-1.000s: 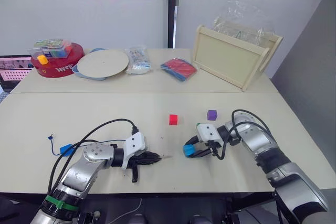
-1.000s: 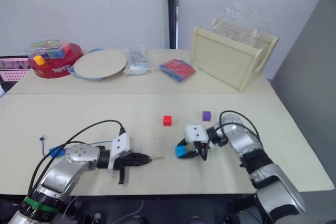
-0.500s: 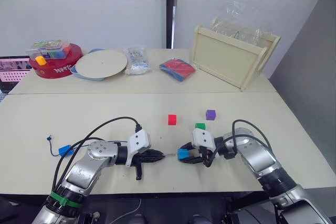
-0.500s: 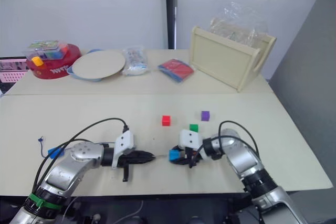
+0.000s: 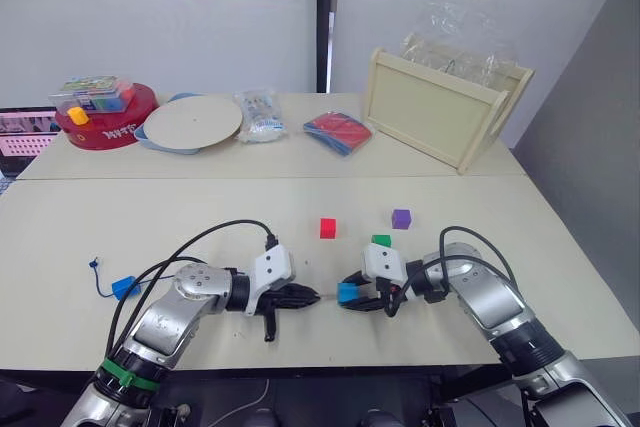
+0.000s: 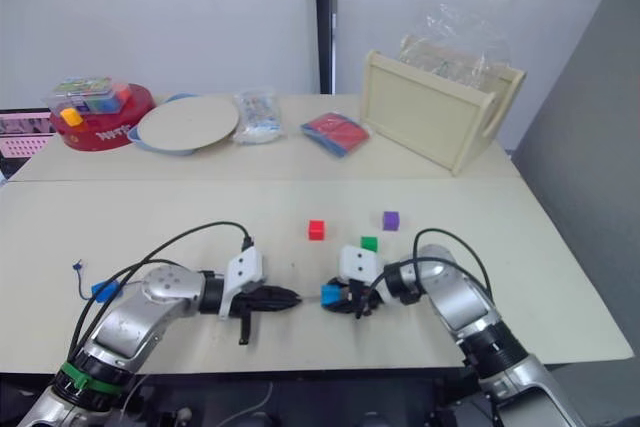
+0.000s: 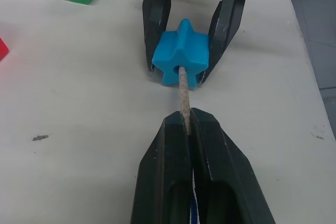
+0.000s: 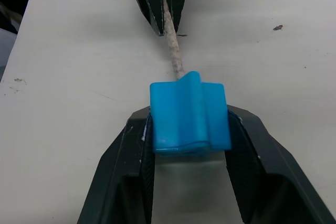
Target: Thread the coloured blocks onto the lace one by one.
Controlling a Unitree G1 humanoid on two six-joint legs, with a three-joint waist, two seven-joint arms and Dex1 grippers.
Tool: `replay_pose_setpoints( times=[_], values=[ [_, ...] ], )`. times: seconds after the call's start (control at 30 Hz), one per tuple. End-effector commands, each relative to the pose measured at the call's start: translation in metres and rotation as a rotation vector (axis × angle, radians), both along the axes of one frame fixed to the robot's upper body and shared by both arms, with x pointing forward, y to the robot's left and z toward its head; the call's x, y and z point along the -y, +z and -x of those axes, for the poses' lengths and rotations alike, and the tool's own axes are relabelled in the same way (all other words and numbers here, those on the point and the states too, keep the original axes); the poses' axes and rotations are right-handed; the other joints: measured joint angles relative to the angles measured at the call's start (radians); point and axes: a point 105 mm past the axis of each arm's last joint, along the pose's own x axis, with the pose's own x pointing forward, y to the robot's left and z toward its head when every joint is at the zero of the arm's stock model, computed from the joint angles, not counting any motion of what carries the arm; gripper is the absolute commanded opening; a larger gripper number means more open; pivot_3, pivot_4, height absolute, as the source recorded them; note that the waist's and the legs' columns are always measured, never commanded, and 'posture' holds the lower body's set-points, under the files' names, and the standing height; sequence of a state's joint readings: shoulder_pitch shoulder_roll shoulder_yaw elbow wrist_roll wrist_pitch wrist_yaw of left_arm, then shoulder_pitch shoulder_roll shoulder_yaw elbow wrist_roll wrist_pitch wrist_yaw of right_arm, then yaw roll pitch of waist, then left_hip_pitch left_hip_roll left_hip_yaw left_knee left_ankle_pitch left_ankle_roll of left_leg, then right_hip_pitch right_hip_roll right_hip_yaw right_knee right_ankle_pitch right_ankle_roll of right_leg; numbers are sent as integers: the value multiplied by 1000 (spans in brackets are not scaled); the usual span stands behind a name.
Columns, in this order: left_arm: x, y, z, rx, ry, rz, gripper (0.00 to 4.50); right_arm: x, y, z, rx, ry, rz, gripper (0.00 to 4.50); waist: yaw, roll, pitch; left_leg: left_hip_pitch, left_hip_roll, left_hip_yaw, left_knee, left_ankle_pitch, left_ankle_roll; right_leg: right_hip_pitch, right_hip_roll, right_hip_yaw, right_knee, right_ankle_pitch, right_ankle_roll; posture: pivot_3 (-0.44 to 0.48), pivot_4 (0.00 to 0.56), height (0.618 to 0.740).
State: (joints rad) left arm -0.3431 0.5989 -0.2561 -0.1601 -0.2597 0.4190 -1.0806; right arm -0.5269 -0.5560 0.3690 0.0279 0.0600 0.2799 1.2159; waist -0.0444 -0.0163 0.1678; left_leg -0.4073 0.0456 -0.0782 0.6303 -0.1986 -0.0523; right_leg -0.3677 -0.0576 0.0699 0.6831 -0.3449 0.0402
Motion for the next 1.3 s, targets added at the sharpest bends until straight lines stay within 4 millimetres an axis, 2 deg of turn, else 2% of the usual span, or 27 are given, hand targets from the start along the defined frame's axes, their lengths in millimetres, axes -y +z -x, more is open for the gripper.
replay_pose_setpoints(
  times=[0.03,0.4,0.57,0.93,1.1,1.3],
  values=[
    [9,11,2,41,-42,11,0,-3,-2,2,-1,-6,18,1357,0,0,0,0,0,0,0,0,0,0,0,0,0,0,0,0,150,740],
    [45,22,8,49,-132,68,0,-9,-5,5,-15,-16,21,1357,1,0,0,0,0,0,0,0,0,0,0,0,0,0,0,0,150,740],
    [55,21,4,45,-140,80,0,-16,-5,8,-24,-11,4,1357,2,0,0,-1,0,0,1,0,0,0,0,0,0,0,0,0,150,740],
    [43,-3,-4,55,-125,-11,0,-20,-1,10,-35,-19,-24,1357,4,0,0,0,0,0,1,0,0,1,0,0,0,0,0,0,150,740],
    [44,-1,-6,59,-116,27,0,-22,-2,14,-47,-19,-24,1357,6,0,0,1,0,0,2,0,0,2,0,0,0,0,0,0,150,740],
    [26,12,-7,62,-75,23,1977,-17,-9,13,-61,-55,12,1357,3,0,0,1,0,0,2,0,0,2,0,0,0,0,0,0,150,740]
  ],
)
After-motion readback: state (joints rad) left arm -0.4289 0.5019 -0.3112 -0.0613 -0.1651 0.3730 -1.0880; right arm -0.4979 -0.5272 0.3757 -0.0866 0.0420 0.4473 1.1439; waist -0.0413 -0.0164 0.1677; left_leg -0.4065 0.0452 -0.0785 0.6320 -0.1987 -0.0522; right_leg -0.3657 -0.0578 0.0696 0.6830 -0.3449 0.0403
